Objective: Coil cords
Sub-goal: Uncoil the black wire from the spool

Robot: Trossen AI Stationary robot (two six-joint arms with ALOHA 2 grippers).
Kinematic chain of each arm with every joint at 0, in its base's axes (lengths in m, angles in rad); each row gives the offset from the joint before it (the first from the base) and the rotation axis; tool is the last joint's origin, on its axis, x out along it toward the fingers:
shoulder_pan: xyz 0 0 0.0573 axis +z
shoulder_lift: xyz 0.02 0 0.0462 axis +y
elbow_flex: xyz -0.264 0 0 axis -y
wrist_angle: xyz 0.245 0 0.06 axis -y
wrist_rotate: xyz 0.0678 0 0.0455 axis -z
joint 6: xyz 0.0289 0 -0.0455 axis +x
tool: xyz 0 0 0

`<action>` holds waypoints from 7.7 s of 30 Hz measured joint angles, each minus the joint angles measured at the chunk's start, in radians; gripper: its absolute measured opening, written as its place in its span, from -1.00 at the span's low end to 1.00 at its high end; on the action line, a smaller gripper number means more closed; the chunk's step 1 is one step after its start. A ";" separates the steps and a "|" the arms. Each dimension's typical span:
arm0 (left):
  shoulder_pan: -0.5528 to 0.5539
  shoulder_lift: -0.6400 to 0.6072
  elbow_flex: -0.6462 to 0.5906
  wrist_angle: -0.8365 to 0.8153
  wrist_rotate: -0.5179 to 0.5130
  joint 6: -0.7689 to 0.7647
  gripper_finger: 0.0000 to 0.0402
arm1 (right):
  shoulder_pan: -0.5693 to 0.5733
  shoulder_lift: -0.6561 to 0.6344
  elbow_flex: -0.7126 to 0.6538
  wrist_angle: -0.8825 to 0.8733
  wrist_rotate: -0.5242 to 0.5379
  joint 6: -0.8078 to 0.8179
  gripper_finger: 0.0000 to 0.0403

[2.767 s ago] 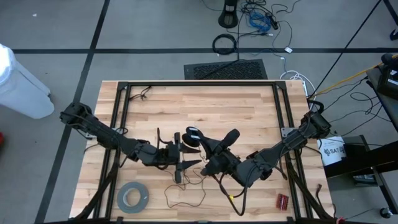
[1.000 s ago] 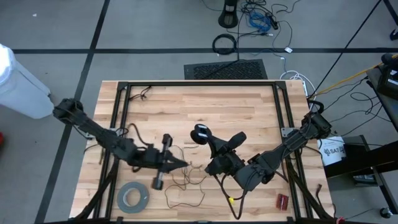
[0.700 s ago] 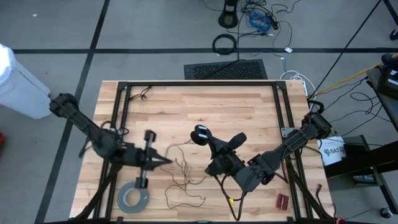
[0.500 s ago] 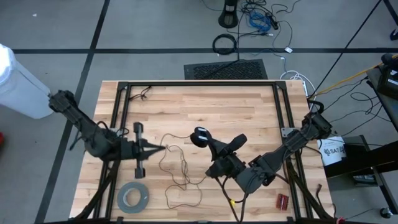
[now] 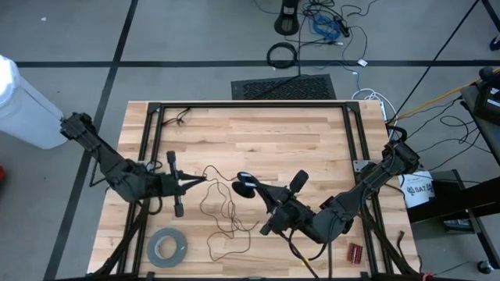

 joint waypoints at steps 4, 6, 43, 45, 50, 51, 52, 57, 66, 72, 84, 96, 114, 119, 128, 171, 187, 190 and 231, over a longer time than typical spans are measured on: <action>0.002 0.016 0.000 -0.053 0.012 -0.052 -0.94 | 0.000 0.000 0.000 0.045 -0.005 -0.054 -1.00; -0.003 0.023 0.000 -0.063 0.017 -0.088 -0.87 | 0.000 -0.002 0.000 0.044 -0.001 -0.079 -1.00; 0.104 0.550 0.000 1.023 -0.097 0.239 -0.37 | -0.045 -0.005 0.000 0.030 -0.022 -0.060 -1.00; 0.110 0.562 0.000 1.036 -0.079 0.229 -0.37 | -0.045 -0.005 0.000 0.028 -0.023 -0.059 -1.00; 0.126 0.580 0.000 1.054 -0.034 0.140 -0.37 | -0.045 -0.005 0.000 0.023 -0.023 -0.058 -1.00; 0.129 0.582 0.000 1.054 -0.034 0.135 -0.37 | -0.045 -0.005 0.000 0.023 -0.023 -0.058 -1.00; 0.130 0.582 0.000 1.054 -0.034 0.135 -0.37 | -0.045 -0.005 0.000 0.023 -0.023 -0.058 -1.00; 0.129 0.582 0.000 1.054 -0.032 0.135 -0.37 | -0.045 -0.005 0.000 0.023 -0.023 -0.058 -1.00; 0.132 0.582 0.000 1.054 -0.024 0.083 -0.38 | -0.045 -0.005 0.000 0.021 -0.029 -0.058 -1.00; 0.144 0.582 0.000 1.054 0.023 0.060 -0.38 | -0.045 -0.005 0.000 0.021 -0.029 -0.058 -1.00; 0.152 0.582 0.000 1.051 0.048 0.056 -0.39 | -0.045 -0.005 0.000 0.020 -0.029 -0.058 -1.00; 0.152 0.582 0.000 1.042 0.086 0.084 -0.96 | -0.045 -0.005 0.000 0.018 -0.028 -0.058 -1.00; 0.095 0.578 0.059 1.040 0.267 0.103 -0.99 | -0.094 -0.004 0.000 -0.246 0.027 0.120 -1.00; 0.023 0.530 0.089 1.009 0.208 0.268 -0.99 | -0.092 -0.004 0.000 -0.283 0.053 0.147 -1.00; -0.121 0.275 0.098 0.734 -0.268 0.375 -0.98 | -0.070 -0.004 0.000 -0.301 0.087 0.151 -1.00; 0.148 0.011 -0.080 0.191 0.076 0.139 -0.38 | -0.186 -0.004 0.000 -0.462 -0.007 0.124 -1.00; 0.265 0.011 -0.080 0.166 0.139 0.303 -0.38 | -0.248 -0.013 0.000 -0.652 -0.296 0.239 -1.00; 0.269 0.011 -0.080 0.140 0.155 0.325 -0.38 | -0.279 -0.013 0.000 -0.653 -0.349 0.239 -1.00; 0.574 -0.087 -0.401 0.530 0.931 0.140 -0.38 | -0.284 -0.013 0.000 -0.761 -0.605 0.574 -1.00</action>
